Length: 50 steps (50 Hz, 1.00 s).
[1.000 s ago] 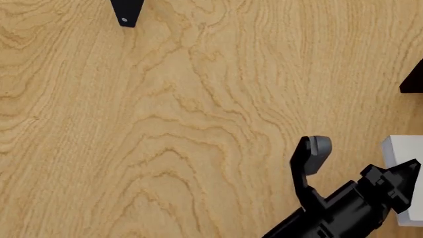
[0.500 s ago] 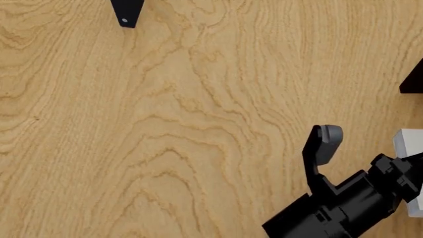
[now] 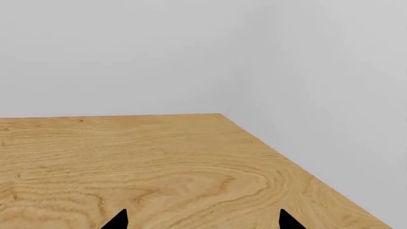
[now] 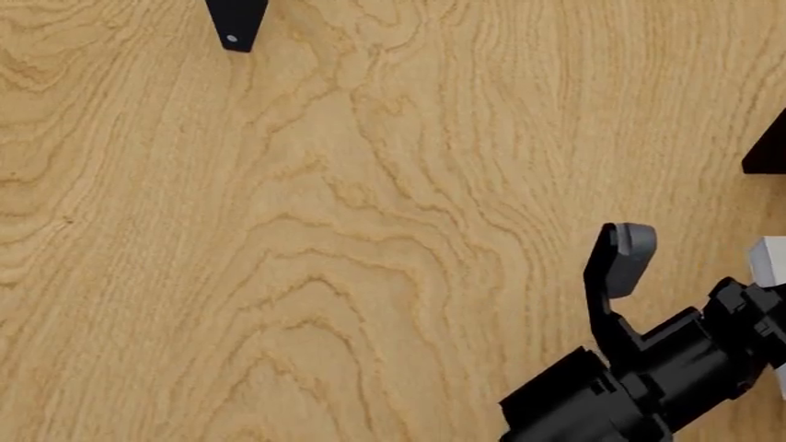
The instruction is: Pick up the book on the right and place it on the cabinet shelf.
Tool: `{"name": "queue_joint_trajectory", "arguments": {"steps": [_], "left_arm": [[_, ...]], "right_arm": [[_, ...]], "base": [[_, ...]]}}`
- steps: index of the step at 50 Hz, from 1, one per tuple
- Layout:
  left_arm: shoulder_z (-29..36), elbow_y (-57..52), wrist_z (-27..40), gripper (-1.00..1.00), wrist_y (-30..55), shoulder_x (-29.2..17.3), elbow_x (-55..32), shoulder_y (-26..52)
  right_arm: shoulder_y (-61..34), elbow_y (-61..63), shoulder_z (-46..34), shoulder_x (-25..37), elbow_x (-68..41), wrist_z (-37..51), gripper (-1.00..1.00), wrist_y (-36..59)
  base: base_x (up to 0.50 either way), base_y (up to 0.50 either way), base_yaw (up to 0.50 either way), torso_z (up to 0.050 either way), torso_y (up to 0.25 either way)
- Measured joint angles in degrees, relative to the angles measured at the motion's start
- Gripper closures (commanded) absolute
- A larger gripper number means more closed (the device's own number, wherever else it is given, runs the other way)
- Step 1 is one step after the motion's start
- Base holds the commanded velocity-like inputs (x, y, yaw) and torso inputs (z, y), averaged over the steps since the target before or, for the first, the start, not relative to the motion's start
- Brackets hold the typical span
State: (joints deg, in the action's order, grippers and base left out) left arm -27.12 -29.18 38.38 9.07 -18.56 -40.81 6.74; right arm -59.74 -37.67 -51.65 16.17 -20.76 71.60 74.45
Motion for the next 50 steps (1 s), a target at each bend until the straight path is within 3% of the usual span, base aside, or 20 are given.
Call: {"name": "queue_joint_trajectory", "arguments": {"steps": [39, 40, 50], "left_arm": [[0.54, 0.01, 0.27, -1.0, -0.32, -0.36, 0.05, -0.18], [0.56, 0.01, 0.28, -1.0, -0.32, -0.37, 0.04, -0.19], [0.66, -0.07, 0.41, -1.0, -0.38, -0.47, 0.09, -0.26]], "right_arm": [[-3.06, -10.24, -0.77, -4.38, 6.07, -6.19, 1.0, -0.15], [-3.08, -10.32, -0.86, -4.43, 6.26, -6.45, -1.0, -0.16], [-4.64, -11.5, -2.87, -4.25, 3.78, -8.29, -1.0, 0.15]], "base": [[0.01, -0.01, -0.01, -0.003, -0.01], [0.01, -0.01, -0.01, -0.01, -0.014], [0.0, -0.01, -0.01, -0.006, -0.017]]}}
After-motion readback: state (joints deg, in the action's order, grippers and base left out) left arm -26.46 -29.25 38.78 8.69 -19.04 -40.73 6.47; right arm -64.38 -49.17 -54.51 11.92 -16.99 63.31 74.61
